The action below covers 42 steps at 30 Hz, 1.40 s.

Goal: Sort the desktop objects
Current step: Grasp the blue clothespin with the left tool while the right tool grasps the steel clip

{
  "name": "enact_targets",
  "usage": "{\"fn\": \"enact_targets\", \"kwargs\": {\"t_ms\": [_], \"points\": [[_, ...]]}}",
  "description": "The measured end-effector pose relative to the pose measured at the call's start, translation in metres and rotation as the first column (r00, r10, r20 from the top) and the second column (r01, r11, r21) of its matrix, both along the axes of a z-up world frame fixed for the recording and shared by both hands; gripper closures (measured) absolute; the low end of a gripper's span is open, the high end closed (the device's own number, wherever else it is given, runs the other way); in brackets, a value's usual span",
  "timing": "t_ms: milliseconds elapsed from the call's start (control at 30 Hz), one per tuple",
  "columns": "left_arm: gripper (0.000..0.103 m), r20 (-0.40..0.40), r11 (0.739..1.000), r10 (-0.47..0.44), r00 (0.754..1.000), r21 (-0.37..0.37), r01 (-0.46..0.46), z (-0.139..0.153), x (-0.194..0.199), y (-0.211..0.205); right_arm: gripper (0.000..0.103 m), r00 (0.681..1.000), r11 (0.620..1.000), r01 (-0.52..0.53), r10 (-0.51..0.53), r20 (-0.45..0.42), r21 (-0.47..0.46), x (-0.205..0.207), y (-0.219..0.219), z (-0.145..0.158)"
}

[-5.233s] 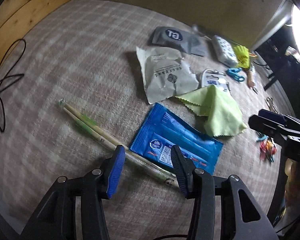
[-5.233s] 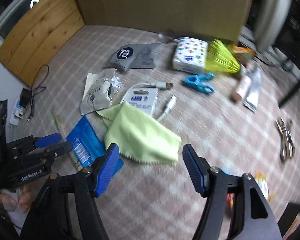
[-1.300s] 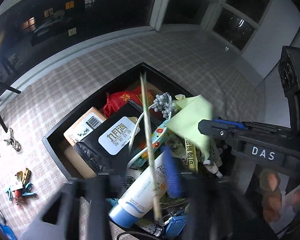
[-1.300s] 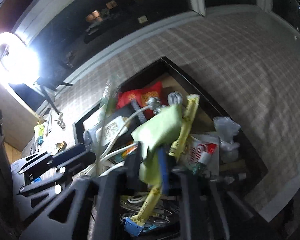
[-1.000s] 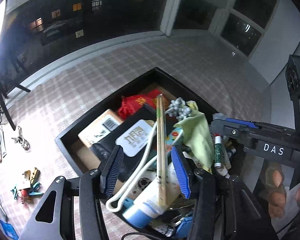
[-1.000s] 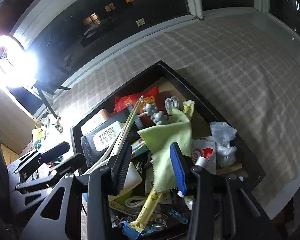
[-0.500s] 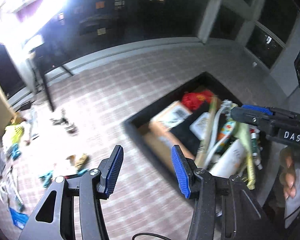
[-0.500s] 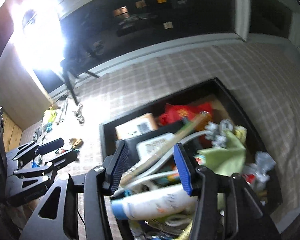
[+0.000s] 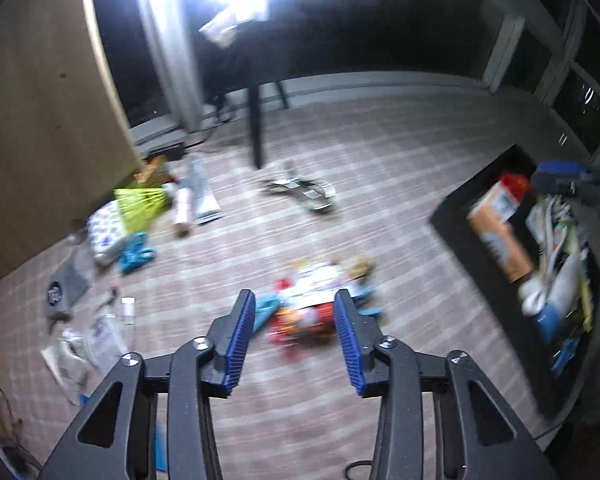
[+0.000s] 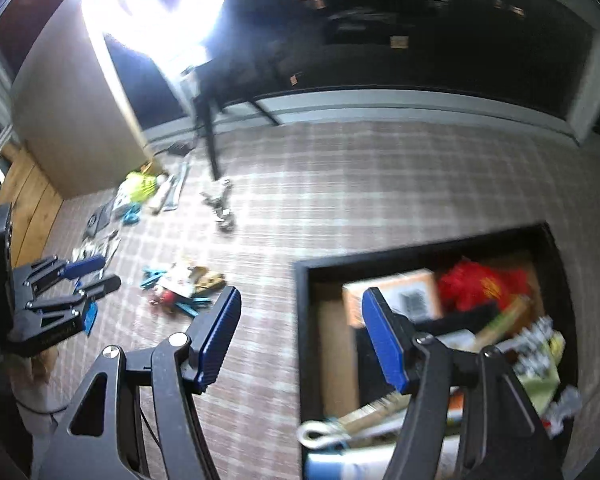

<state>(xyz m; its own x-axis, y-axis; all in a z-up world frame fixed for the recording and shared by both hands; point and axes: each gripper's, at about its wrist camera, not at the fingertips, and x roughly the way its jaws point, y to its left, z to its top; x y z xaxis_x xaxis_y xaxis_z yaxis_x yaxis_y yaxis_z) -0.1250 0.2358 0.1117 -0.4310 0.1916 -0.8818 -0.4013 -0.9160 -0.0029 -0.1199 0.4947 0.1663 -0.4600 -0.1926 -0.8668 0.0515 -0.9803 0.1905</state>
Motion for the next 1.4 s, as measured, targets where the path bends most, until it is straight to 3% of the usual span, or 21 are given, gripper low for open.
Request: {"fn": "enact_targets", "kwargs": {"t_ms": [100, 300, 600, 967, 1300, 1400], "points": [[0.070, 0.011, 0.999, -0.027, 1.000, -0.038, 0.028, -0.011, -0.007, -0.024, 0.042, 0.997, 0.998, -0.069, 0.069, 0.028, -0.006, -0.025, -0.024, -0.008], [0.081, 0.052, 0.991, -0.103, 0.993, -0.083, 0.107, -0.039, -0.024, -0.052, 0.059, 0.983, 0.990, -0.138, 0.142, 0.118, -0.041, -0.083, -0.059, -0.037], [0.083, 0.128, 0.960, -0.240, 0.962, -0.118, 0.255, -0.077, -0.040, -0.040, 0.061, 0.953, 0.978, -0.207, 0.207, 0.220, -0.024, -0.144, -0.091, -0.082], [0.085, 0.169, 0.932, -0.327, 0.930, -0.104, 0.347, -0.096, -0.050, -0.023, 0.073, 0.935, 0.975, -0.218, 0.223, 0.277, -0.050, -0.176, -0.104, -0.116], [0.092, 0.157, 0.937, -0.327, 0.932, -0.069, 0.341, -0.096, -0.049, -0.007, 0.084, 0.928, 0.975, -0.215, 0.220, 0.300, -0.051, -0.186, -0.116, -0.136], [0.099, 0.154, 0.945, -0.308, 0.939, -0.063, 0.320, -0.095, -0.049, -0.005, 0.090, 0.932, 0.975, -0.218, 0.218, 0.290, -0.033, -0.185, -0.120, -0.136]]}}
